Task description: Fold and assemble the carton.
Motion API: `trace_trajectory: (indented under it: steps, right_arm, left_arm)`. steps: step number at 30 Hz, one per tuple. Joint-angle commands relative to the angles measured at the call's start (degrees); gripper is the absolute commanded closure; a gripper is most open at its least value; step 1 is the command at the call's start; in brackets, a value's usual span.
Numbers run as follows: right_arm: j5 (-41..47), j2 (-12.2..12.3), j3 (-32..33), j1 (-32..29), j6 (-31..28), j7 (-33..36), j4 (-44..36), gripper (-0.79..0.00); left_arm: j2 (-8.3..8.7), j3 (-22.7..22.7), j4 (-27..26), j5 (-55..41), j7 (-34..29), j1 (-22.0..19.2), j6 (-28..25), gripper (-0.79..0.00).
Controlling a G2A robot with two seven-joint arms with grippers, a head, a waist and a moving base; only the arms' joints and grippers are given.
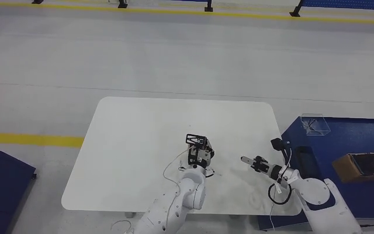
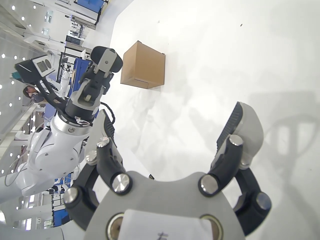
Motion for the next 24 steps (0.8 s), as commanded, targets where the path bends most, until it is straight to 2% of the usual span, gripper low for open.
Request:
trace_trajectory:
  steps: [1,8,13,15,19,23,24]
  right_arm:
    - [0.0,0.0,0.0,0.0,0.0,0.0,0.0,-0.785]
    - [0.0,0.0,0.0,0.0,0.0,0.0,0.0,-0.785]
    - [0.0,0.0,0.0,0.0,0.0,0.0,0.0,-0.785]
    - [0.0,0.0,0.0,0.0,0.0,0.0,0.0,-0.785]
    - [0.0,0.0,0.0,0.0,0.0,0.0,0.0,-0.785]
    - [0.0,0.0,0.0,0.0,0.0,0.0,0.0,-0.785]
    - [0.0,0.0,0.0,0.0,0.0,0.0,0.0,-0.785]
  left_arm:
    - [-0.31,0.0,1.4,0.4,-1.4,-0.5,1.0,0.0]
    - [-1.01,-2.0,0.5,-1.9,5.0,1.0,-1.7,0.0]
    - [-1.46,-2.0,3.3,-0.5,1.1,0.1,-0.8,0.0]
    - [-1.67,-2.1,2.7,-0.3,2.0,0.2,-1.1,0.0]
    - [-1.33,-4.3,-2.3,-0.9,8.4,3.1,-3.4,0.0]
    - [0.07,-6.7,-8.9,2.8,11.7,8.0,-5.0,0.0]
    - [0.43,-7.2,-11.2,4.2,12.2,9.3,-5.2,-0.391]
